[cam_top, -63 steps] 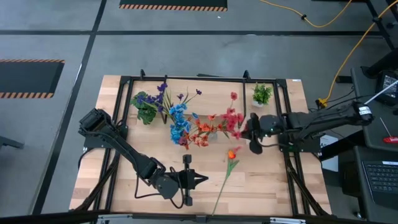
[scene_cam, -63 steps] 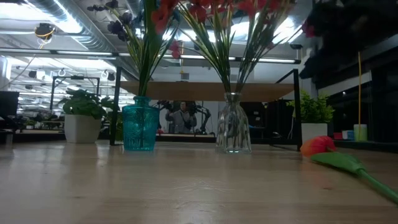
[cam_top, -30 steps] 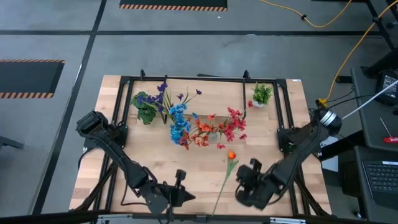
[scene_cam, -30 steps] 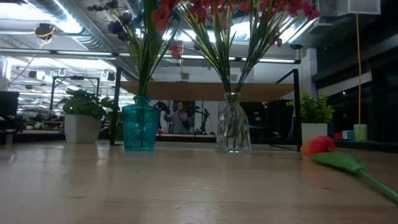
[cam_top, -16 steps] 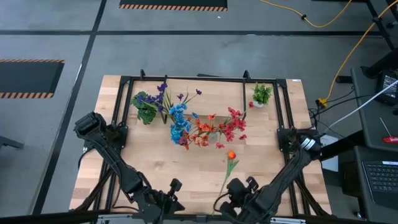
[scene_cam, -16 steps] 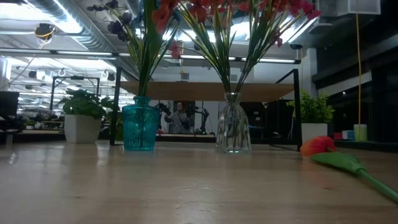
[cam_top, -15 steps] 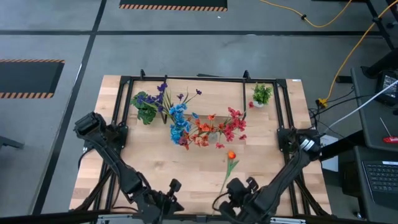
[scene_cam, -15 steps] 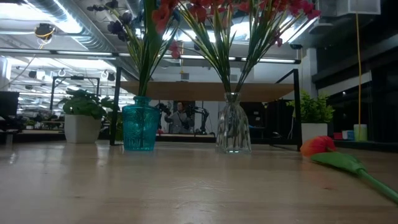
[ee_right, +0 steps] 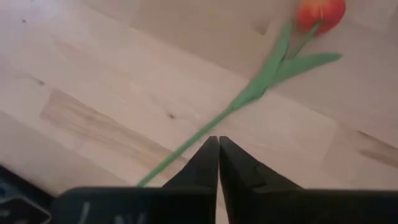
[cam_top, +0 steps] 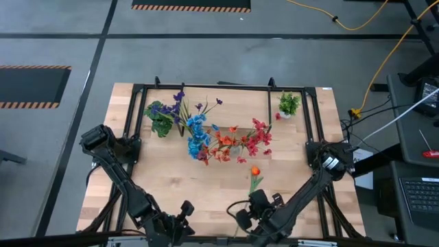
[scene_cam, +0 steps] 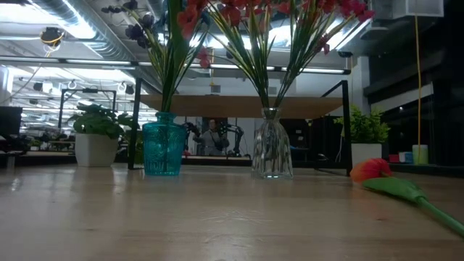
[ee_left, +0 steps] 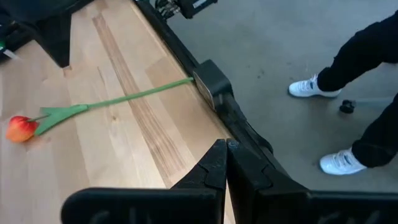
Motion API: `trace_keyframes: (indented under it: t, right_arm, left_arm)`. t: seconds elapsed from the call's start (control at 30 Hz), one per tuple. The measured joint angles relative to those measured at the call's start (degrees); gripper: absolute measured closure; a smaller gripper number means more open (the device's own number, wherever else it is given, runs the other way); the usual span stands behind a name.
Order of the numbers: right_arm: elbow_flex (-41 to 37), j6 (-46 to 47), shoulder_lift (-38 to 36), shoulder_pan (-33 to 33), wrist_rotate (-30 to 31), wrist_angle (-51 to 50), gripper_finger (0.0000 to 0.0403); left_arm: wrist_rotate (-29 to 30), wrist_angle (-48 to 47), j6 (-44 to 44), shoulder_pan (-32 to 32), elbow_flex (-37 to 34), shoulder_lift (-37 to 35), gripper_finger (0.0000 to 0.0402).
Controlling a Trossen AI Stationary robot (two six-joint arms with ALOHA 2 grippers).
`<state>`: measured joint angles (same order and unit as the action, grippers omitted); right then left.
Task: Pick and place flowers into a vace then onto a shelf
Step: Put the red orange flower into the transparent vase
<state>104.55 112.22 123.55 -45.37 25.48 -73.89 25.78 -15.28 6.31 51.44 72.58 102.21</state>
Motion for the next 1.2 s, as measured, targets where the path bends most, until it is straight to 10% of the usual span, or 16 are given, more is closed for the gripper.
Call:
trace_keyframes:
  t: [0.63,1.2]
  right_arm:
    - [-0.1,1.4,0.5,2.5,0.0,0.8,0.0239]
    - [-12.5,10.3,0.5,3.7,0.1,12.1,0.0257]
  left_arm:
    - [-0.4,-3.5,0.9,2.8,0.0,0.0,0.0398]
    - [-0.4,-4.3,1.5,3.6,0.0,0.0,0.0398]
